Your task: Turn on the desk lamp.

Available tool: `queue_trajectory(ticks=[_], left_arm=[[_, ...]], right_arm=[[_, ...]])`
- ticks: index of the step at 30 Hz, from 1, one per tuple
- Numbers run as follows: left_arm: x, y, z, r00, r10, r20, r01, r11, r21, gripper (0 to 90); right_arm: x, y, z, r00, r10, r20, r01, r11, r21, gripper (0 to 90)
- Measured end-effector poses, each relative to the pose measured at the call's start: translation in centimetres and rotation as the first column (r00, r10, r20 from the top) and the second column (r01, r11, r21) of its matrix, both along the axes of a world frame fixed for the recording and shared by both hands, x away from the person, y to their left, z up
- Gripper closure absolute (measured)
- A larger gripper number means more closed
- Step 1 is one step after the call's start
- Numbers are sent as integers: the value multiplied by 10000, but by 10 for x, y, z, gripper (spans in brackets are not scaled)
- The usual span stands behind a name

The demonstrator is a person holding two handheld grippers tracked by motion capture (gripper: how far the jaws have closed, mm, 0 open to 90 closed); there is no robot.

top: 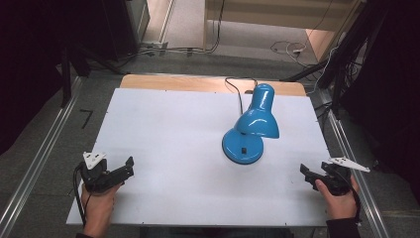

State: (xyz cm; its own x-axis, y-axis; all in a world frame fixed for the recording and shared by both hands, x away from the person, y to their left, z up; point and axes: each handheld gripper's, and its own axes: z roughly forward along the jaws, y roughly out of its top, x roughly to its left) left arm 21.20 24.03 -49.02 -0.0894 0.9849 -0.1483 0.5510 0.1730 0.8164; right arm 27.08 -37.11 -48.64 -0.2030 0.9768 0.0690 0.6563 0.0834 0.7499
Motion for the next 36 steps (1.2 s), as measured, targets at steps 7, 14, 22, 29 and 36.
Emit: queue_trajectory(ticks=[7, 14, 22, 29, 36], left_arm=[[0, -1, 0, 10000, -71, 25, 71, 10000, -1, 61], [0, 0, 0, 10000, -26, 43, 26, 10000, -12, 61], [0, 0, 0, 10000, -49, 33, 49, 10000, -19, 61], [0, -1, 0, 10000, -68, 52, 68, 10000, -22, 61], [0, -1, 0, 10000, -72, 44, 72, 10000, -41, 61]], right_arm=[[-3, 13, 3, 9991, 394, 152, -392, 9991, -154, 164], [-3, 19, 4, 9986, 501, 154, -501, 9987, -30, 159], [-4, 20, 5, 9985, 515, 193, -515, 9987, -11, 159], [-4, 22, 6, 9980, 574, 262, -576, 9983, 70, 159], [-3, 26, 6, 9967, 769, 267, -774, 9968, 180, 160]])
